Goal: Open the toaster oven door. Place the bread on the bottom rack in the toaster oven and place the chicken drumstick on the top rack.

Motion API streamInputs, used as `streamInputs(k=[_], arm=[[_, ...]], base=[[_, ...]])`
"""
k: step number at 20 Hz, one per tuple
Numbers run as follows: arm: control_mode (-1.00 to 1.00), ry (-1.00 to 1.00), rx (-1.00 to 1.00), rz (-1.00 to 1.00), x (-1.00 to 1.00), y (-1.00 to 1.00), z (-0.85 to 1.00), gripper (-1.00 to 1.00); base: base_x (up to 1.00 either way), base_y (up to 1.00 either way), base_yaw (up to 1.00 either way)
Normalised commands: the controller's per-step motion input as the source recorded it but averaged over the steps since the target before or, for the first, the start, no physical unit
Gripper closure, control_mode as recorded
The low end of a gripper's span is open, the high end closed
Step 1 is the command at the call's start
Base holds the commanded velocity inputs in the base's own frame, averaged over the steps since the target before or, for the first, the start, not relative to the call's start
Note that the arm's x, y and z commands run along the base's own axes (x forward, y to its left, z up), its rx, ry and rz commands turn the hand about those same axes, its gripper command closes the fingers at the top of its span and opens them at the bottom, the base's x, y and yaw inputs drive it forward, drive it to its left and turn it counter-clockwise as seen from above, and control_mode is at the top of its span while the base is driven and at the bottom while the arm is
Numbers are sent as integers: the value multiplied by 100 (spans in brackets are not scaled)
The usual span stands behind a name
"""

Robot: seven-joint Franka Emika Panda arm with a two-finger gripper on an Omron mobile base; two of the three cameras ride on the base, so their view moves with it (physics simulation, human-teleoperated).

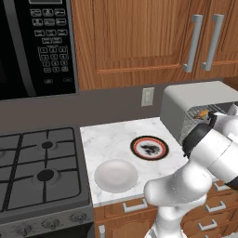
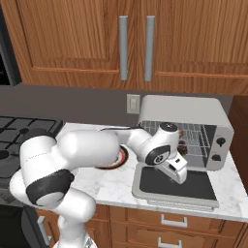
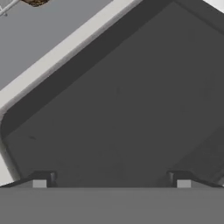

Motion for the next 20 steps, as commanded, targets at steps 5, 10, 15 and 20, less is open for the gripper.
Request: streamInputs(k=[5,10,15,20], arm=[[-100,0,1,1,-29,34,37,-100],[-100,0,-4,19,-34,37,24,-100],[-100,-1,-3,13,-38,29,27,-100],[-100,-1,0,0,-39,22,33,-100]], base=[[0,0,0],[0,0,0],[0,0,0],[0,0,0]])
